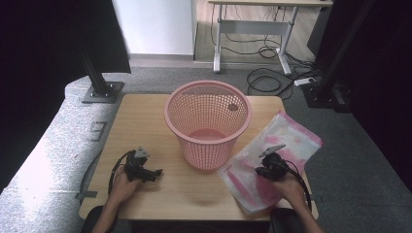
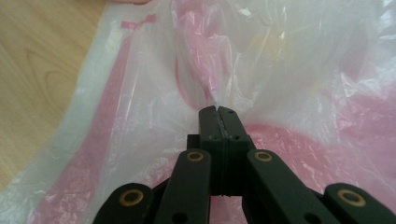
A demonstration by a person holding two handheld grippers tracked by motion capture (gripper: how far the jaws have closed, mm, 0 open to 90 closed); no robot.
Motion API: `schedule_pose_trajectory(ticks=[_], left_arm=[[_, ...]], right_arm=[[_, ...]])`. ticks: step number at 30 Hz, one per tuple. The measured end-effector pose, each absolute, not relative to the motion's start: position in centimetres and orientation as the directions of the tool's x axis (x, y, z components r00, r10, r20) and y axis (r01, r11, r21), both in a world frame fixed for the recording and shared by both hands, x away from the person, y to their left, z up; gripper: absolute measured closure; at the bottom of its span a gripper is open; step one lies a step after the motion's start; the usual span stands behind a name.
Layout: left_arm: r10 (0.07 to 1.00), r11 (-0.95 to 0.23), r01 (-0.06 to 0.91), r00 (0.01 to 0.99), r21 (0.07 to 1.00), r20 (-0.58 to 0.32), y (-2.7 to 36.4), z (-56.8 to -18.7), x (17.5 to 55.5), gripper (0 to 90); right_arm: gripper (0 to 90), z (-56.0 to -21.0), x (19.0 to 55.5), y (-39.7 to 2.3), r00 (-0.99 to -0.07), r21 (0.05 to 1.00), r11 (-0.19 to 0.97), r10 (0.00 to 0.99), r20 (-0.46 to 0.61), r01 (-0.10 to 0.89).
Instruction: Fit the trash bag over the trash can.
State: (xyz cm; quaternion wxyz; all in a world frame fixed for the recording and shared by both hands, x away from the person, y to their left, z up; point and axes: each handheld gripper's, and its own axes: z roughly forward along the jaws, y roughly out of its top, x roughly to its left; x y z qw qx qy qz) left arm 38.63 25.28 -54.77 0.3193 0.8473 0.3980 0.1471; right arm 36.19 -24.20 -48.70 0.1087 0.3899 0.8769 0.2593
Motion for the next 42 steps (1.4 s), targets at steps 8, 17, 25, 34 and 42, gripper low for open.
schedule_pose_trajectory(ticks=[8, 17, 25, 34, 42], left_arm=[[0.768, -0.480, 0.581, 0.640, 0.658, -0.005, 25.2, -54.8, 38.7, 0.0], [0.769, -0.476, 0.580, 0.640, 0.661, -0.009, 25.1, -54.8, 38.7, 0.0], [0.768, -0.476, 0.580, 0.640, 0.661, -0.009, 25.1, -54.8, 38.7, 0.0], [0.767, -0.476, 0.578, 0.641, 0.662, -0.009, 25.1, -54.8, 38.7, 0.0], [0.765, -0.480, 0.578, 0.645, 0.660, -0.008, 25.0, -54.8, 38.7, 0.0]], right_arm=[[89.6, -46.5, 38.0, -25.8, -0.648, 0.538, 0.554, 0.762, -0.019, 0.636], [89.6, -43.6, 40.1, -25.7, -0.628, 0.547, 0.545, 0.777, -0.044, 0.636], [89.6, -40.6, 42.4, -25.2, -0.629, 0.586, 0.514, 0.778, -0.011, 0.626], [89.6, -36.9, 44.1, -24.5, -0.605, 0.605, 0.488, 0.796, -0.014, 0.629], [89.6, -33.5, 45.2, -23.8, -0.599, 0.616, 0.485, 0.801, -0.027, 0.621]])
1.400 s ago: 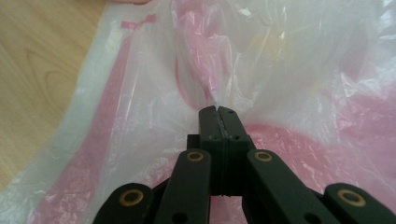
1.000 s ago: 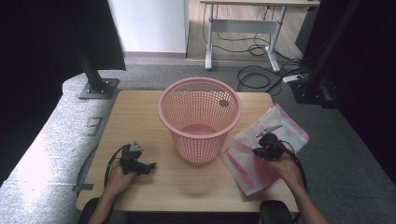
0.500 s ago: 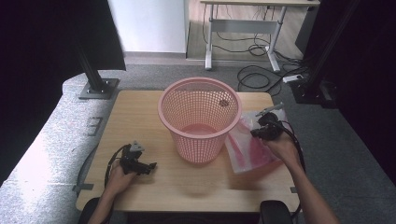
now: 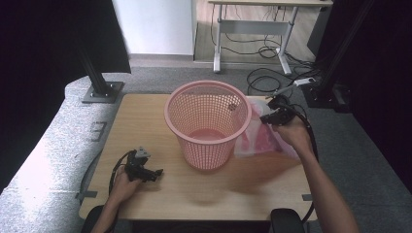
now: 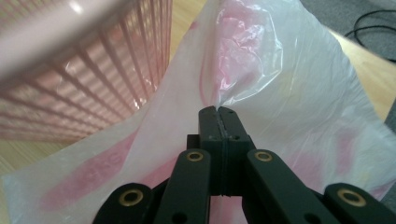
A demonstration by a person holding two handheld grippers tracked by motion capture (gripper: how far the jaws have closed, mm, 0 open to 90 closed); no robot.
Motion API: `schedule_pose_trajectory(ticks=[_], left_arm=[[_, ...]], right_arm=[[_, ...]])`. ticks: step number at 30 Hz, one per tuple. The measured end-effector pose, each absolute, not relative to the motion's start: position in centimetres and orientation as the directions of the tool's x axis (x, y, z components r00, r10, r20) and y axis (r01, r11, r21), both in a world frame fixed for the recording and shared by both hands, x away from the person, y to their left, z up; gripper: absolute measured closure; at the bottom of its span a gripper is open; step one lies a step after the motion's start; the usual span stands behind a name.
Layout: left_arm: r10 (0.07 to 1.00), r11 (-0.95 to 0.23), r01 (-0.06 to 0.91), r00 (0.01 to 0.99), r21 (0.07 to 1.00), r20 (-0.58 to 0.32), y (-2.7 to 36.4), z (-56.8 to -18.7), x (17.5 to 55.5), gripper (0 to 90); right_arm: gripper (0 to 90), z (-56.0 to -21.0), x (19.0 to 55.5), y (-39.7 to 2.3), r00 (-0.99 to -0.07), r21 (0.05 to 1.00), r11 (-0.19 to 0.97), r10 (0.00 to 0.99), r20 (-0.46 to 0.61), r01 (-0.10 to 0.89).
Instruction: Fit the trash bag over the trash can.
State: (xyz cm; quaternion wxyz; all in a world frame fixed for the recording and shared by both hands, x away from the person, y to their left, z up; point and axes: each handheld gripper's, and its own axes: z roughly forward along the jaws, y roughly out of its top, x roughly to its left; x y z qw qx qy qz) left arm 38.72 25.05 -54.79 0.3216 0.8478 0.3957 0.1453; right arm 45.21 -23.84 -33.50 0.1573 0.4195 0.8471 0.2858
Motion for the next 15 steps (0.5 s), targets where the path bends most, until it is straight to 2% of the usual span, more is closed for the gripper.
schedule_pose_trajectory(ticks=[15], left_arm=[[0.764, -0.480, 0.576, 0.646, 0.662, -0.008, 25.0, -54.8, 38.7, 0.0]], right_arm=[[89.6, -27.8, 45.6, -21.8, -0.622, 0.667, 0.487, 0.782, -0.045, 0.564]])
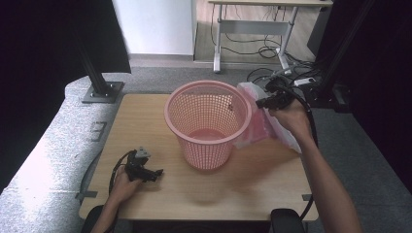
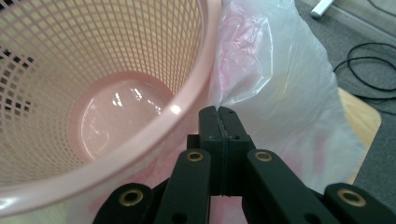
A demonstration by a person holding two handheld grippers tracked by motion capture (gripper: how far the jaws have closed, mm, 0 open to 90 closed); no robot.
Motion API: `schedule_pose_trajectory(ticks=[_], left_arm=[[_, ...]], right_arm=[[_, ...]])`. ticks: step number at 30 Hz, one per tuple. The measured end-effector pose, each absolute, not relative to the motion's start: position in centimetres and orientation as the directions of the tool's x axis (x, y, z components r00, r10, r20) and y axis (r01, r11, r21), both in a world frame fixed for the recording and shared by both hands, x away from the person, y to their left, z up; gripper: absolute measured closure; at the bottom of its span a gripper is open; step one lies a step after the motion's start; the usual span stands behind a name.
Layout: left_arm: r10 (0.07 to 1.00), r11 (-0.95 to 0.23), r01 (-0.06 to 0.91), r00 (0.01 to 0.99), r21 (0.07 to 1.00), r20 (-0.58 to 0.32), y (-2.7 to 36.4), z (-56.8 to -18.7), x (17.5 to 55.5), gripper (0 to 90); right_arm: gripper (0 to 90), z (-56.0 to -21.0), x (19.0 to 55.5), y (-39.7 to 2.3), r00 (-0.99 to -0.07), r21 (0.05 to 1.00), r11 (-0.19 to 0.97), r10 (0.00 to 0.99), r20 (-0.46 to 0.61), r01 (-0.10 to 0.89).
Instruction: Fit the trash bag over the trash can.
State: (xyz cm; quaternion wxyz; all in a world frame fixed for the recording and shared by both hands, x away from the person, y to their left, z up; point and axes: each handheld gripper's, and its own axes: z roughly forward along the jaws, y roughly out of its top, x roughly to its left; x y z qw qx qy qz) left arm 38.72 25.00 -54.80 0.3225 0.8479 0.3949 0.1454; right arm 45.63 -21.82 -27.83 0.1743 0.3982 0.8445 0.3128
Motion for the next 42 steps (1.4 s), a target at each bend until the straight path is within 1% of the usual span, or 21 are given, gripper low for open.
schedule_pose_trajectory(ticks=[9, 12, 19, 20, 22, 23, 24, 25, 27, 30, 31, 36, 42], left_arm=[[0.765, -0.478, 0.576, 0.644, 0.663, -0.009, 25.0, -54.8, 38.7, 0.0], [0.763, -0.481, 0.576, 0.646, 0.661, -0.008, 25.0, -54.8, 38.7, 0.0], [0.762, -0.482, 0.575, 0.648, 0.661, -0.008, 25.0, -54.8, 38.7, 0.0], [0.762, -0.479, 0.575, 0.647, 0.663, -0.011, 24.9, -54.8, 38.7, 0.0], [0.759, -0.487, 0.574, 0.651, 0.658, -0.006, 25.0, -54.8, 38.7, 0.0], [0.760, -0.485, 0.574, 0.650, 0.660, -0.007, 25.0, -54.8, 38.7, 0.0], [0.760, -0.485, 0.574, 0.650, 0.660, -0.007, 25.0, -54.8, 38.7, 0.0], [0.759, -0.485, 0.573, 0.651, 0.661, -0.007, 24.9, -54.8, 38.7, 0.0], [0.758, -0.486, 0.573, 0.652, 0.661, -0.007, 24.9, -54.8, 38.7, 0.0], [0.756, -0.489, 0.571, 0.654, 0.659, -0.005, 24.9, -54.8, 38.7, 0.0], [0.756, -0.489, 0.571, 0.654, 0.659, -0.005, 24.9, -54.8, 38.7, 0.0], [0.755, -0.490, 0.570, 0.656, 0.659, -0.006, 24.9, -54.8, 38.7, 0.0], [0.753, -0.492, 0.568, 0.658, 0.659, -0.006, 24.9, -54.8, 38.7, 0.0]], right_arm=[[89.6, -25.6, 45.4, -20.4, -0.642, 0.684, 0.494, 0.765, -0.048, 0.537], [89.6, -24.9, 45.4, -19.6, -0.661, 0.693, 0.493, 0.750, -0.031, 0.526], [89.6, -24.4, 45.7, -17.3, -0.695, 0.683, 0.520, 0.718, -0.024, 0.513], [89.6, -24.5, 45.8, -16.3, -0.708, 0.675, 0.532, 0.705, -0.019, 0.512], [89.6, -24.5, 45.9, -15.9, -0.712, 0.673, 0.535, 0.702, -0.018, 0.510], [89.5, -24.7, 46.1, -15.0, -0.724, 0.671, 0.541, 0.690, -0.008, 0.508], [89.5, -24.7, 46.1, -15.0, -0.724, 0.671, 0.541, 0.690, -0.008, 0.508], [89.6, -25.0, 46.4, -13.9, -0.737, 0.667, 0.549, 0.676, -0.001, 0.503], [89.6, -25.1, 46.5, -13.5, -0.740, 0.666, 0.550, 0.672, 0.005, 0.504], [89.5, -25.9, 46.9, -11.5, -0.763, 0.656, 0.570, 0.647, 0.013, 0.495], [89.5, -25.9, 46.9, -11.5, -0.763, 0.656, 0.570, 0.647, 0.013, 0.495], [89.4, -27.6, 47.4, -8.4, -0.785, 0.624, 0.599, 0.618, 0.037, 0.501], [89.4, -29.1, 47.9, -6.2, -0.800, 0.605, 0.616, 0.597, 0.057, 0.503]])
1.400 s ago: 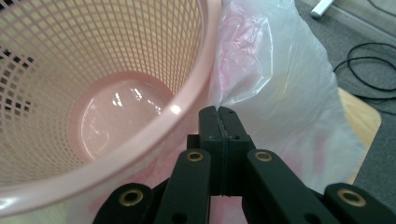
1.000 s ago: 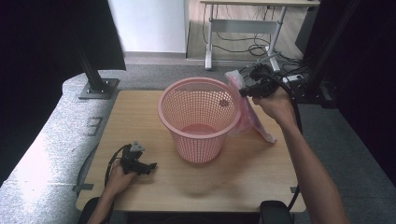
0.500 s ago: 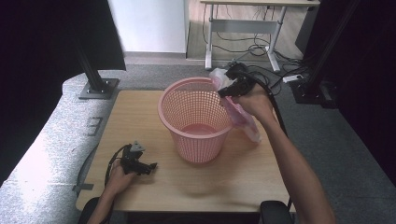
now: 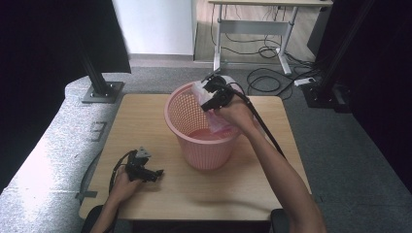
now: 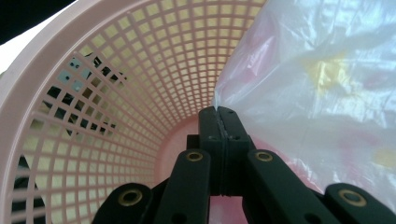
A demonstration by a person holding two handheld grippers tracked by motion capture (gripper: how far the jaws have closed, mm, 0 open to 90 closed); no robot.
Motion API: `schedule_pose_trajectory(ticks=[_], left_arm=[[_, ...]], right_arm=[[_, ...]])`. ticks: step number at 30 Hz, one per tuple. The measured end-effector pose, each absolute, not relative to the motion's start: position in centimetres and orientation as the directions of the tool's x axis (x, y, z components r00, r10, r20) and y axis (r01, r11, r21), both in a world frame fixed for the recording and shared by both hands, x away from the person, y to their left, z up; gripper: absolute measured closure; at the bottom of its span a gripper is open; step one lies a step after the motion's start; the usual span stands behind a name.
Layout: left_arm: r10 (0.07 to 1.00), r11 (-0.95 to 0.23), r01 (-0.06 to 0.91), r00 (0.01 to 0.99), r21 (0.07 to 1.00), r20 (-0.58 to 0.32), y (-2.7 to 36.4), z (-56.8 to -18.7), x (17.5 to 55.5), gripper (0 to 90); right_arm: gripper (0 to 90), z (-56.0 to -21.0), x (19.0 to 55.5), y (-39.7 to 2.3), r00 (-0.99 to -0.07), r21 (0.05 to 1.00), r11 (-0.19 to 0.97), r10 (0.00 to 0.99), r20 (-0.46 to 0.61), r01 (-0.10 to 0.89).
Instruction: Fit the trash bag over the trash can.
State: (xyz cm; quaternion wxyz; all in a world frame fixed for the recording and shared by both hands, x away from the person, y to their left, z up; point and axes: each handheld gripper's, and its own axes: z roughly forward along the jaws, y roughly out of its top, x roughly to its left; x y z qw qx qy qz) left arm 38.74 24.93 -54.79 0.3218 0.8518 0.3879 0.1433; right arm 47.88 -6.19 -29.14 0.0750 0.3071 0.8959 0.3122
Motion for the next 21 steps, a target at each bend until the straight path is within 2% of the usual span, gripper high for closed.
schedule_pose_trajectory(ticks=[15, 16, 19, 21], left_arm=[[0.750, -0.495, 0.566, 0.662, 0.660, -0.006, 24.9, -54.8, 38.7, 0.0], [0.749, -0.495, 0.566, 0.662, 0.660, -0.006, 24.9, -54.8, 38.7, 0.0], [0.749, -0.495, 0.566, 0.663, 0.660, -0.006, 24.9, -54.8, 38.7, 0.0], [0.749, -0.495, 0.565, 0.663, 0.660, -0.007, 24.9, -54.8, 38.7, 0.0]], right_arm=[[88.0, -33.1, 47.3, 0.2, -0.871, 0.538, 0.712, 0.484, 0.087, 0.450], [81.4, -33.2, 47.3, 0.2, -0.872, 0.540, 0.713, 0.483, 0.085, 0.448], [51.7, -32.8, 47.6, -0.3, -0.869, 0.548, 0.712, 0.490, 0.062, 0.440], [39.5, -32.3, 47.7, -1.0, -0.873, 0.562, 0.709, 0.486, 0.047, 0.425]])
